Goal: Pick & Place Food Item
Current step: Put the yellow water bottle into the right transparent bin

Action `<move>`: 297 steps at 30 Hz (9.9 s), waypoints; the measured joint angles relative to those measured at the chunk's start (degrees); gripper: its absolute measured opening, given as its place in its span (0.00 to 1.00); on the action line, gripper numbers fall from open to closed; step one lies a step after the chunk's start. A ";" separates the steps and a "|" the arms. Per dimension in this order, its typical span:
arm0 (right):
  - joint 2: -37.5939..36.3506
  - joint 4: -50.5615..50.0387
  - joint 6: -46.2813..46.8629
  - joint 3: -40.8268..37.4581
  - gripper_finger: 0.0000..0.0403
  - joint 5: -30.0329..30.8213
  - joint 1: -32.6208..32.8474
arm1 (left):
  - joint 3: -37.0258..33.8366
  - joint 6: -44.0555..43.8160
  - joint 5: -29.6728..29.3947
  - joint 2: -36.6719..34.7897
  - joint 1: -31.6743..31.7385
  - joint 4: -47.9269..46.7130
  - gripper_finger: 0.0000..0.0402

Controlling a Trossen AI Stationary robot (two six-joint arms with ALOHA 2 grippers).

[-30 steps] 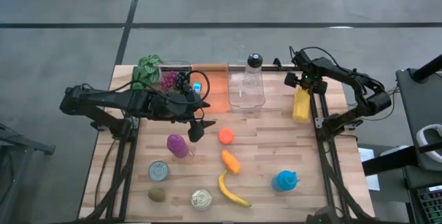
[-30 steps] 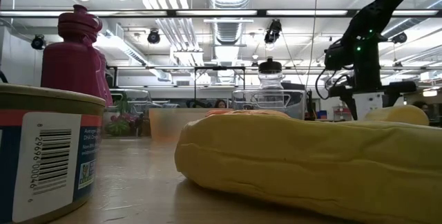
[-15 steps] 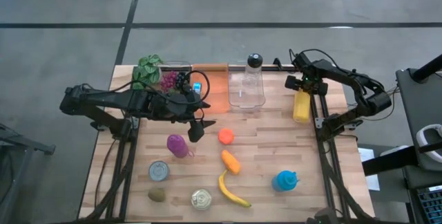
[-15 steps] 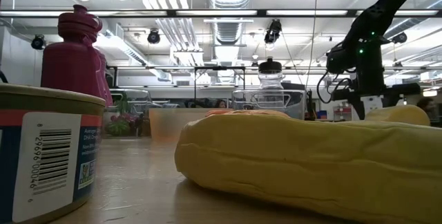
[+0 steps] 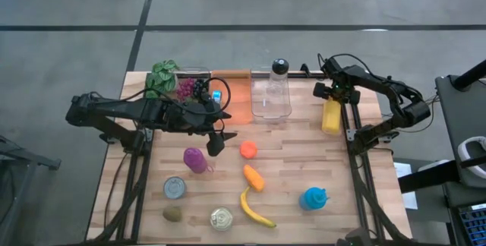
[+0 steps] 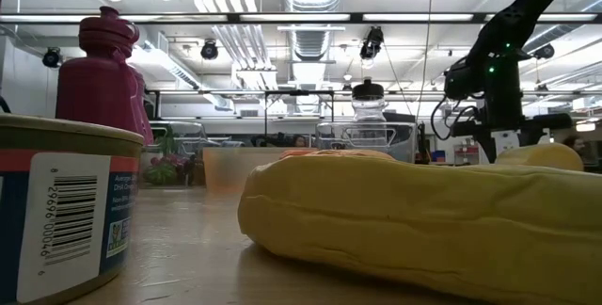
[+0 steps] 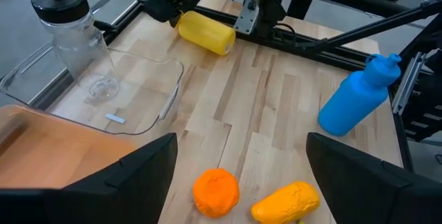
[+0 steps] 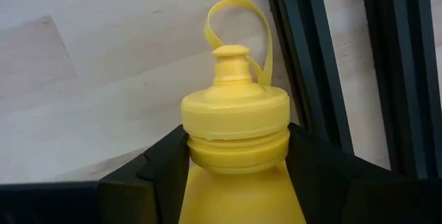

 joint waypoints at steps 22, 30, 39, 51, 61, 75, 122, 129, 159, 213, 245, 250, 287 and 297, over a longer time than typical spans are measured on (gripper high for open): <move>-12.64 1.06 -0.89 0.04 0.50 5.18 2.50 | 0.00 -1.51 0.02 0.00 0.04 0.04 0.80; -23.17 1.80 -3.16 0.09 0.50 9.19 5.24 | 0.01 -1.53 0.02 0.00 0.04 0.26 0.78; -31.62 10.33 -7.74 0.14 0.50 9.39 9.32 | 0.01 -1.77 0.02 0.00 0.04 0.42 0.81; -33.84 28.28 -18.46 1.86 0.50 10.45 19.86 | -0.01 -1.88 0.00 0.00 0.04 0.53 0.83; -33.49 41.73 -26.33 2.82 0.50 8.90 27.79 | 0.00 -1.88 -0.94 0.00 0.22 0.92 0.80; -30.33 58.01 -35.59 0.51 0.50 2.28 35.90 | 0.01 -1.27 -2.01 0.00 0.43 0.96 0.81; -17.10 80.24 -34.06 -4.76 0.50 -28.62 48.91 | -0.84 16.74 4.59 6.18 7.43 30.86 0.83; -16.84 80.09 -34.06 -4.44 0.50 -29.30 49.54 | -0.86 16.46 6.37 7.04 7.52 31.27 0.83; -16.83 80.49 -33.86 -4.44 0.50 -30.45 50.29 | -4.55 15.06 6.84 7.32 8.08 38.18 0.63; -17.00 81.56 -33.70 -4.44 0.50 -30.54 50.25 | -4.60 15.02 8.81 9.46 8.06 41.27 0.20; -16.92 81.62 -33.86 -4.44 0.50 -30.95 50.27 | -4.60 13.77 10.19 8.57 8.11 40.68 0.06; -16.92 81.62 -34.03 -4.44 0.50 -30.95 50.27 | -4.60 13.45 10.27 8.57 8.11 40.66 0.16; -16.42 79.73 -34.23 -4.44 0.50 -30.75 50.29 | -0.32 12.17 10.25 8.94 7.76 39.93 0.55; -16.02 79.79 -34.49 -4.44 0.50 -30.99 50.90 | -0.66 13.55 10.25 10.03 8.10 40.92 0.54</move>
